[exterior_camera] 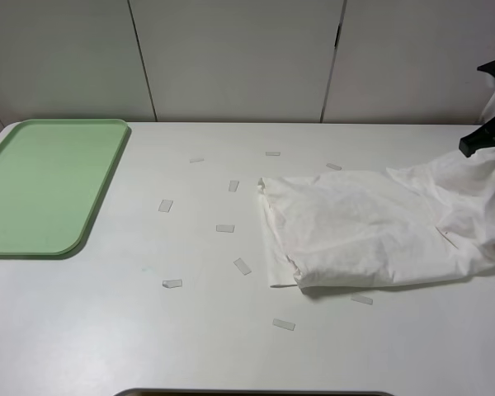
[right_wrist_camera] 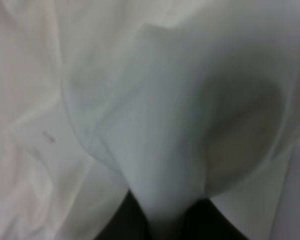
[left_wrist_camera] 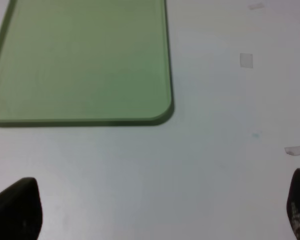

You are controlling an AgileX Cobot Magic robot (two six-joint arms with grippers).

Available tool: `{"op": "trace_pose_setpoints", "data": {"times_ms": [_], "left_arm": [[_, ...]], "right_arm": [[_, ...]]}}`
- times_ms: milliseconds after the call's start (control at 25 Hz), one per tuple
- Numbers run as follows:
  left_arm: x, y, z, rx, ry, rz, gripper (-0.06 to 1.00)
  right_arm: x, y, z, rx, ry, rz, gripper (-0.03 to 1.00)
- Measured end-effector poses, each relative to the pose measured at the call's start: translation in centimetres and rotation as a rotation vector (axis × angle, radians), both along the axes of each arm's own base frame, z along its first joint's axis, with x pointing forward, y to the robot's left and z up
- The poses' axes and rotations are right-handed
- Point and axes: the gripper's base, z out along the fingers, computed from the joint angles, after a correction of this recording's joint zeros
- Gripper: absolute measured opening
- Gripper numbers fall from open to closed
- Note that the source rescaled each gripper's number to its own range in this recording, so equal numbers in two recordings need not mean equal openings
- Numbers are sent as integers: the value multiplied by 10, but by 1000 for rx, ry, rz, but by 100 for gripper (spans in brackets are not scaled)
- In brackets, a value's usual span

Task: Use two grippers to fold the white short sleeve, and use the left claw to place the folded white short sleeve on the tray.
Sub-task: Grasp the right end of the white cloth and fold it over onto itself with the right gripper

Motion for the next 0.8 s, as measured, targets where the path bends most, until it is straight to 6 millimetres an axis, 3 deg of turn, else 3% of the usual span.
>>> {"op": "trace_pose_setpoints", "data": {"times_ms": [440,800], "left_arm": [[0,0,0,0,0,0,98],[0,0,0,0,0,0,98]], "right_arm": [[0,48,-6,25,18,64,10],[-4,71,-8,109,33,66,10]]}}
